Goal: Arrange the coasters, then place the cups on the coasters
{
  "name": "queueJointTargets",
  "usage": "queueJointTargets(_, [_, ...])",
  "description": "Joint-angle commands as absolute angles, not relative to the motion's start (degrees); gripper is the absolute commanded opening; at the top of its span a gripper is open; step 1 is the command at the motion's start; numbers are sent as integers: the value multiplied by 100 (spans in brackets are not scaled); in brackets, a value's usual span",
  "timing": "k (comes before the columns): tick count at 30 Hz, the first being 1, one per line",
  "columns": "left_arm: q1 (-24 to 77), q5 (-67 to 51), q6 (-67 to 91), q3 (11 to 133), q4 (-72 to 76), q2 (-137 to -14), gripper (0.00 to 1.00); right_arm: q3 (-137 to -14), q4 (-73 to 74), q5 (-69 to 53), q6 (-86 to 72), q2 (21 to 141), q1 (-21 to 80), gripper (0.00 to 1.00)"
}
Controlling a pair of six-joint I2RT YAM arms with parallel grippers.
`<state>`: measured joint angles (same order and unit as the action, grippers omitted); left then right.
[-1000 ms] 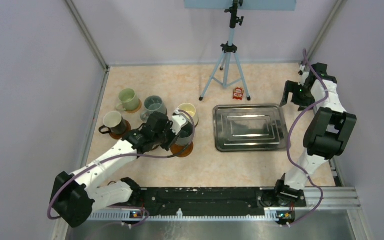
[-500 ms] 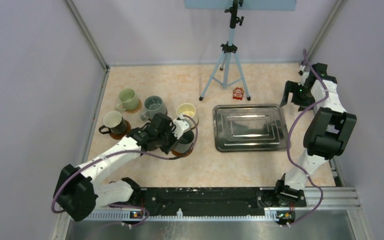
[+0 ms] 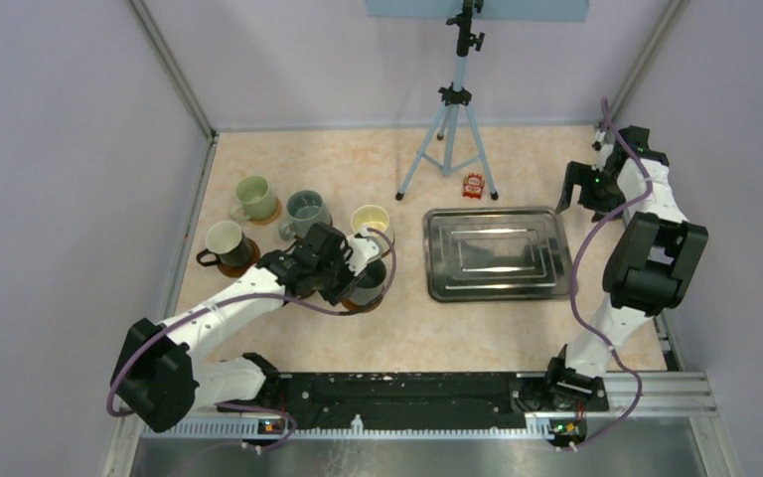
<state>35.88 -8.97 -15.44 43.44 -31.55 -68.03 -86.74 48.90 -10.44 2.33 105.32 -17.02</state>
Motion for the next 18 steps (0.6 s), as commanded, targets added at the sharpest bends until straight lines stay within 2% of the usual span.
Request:
queueJointTargets(1, [3591,-902,-1704,4677,-3069,-6731,41,-8824,4861,-1083,222,10588,-1694,90])
queueJointTargets(4, [3592,-883,-1780,4689,-3194,-6707,46,-8796,4851,-1097,227,10591,-1696,90])
queueJointTargets(18, [3589,-1110,-2161,4830,-3605,-6675,48,-8756,4843,-1126,230,10591,-1691,89])
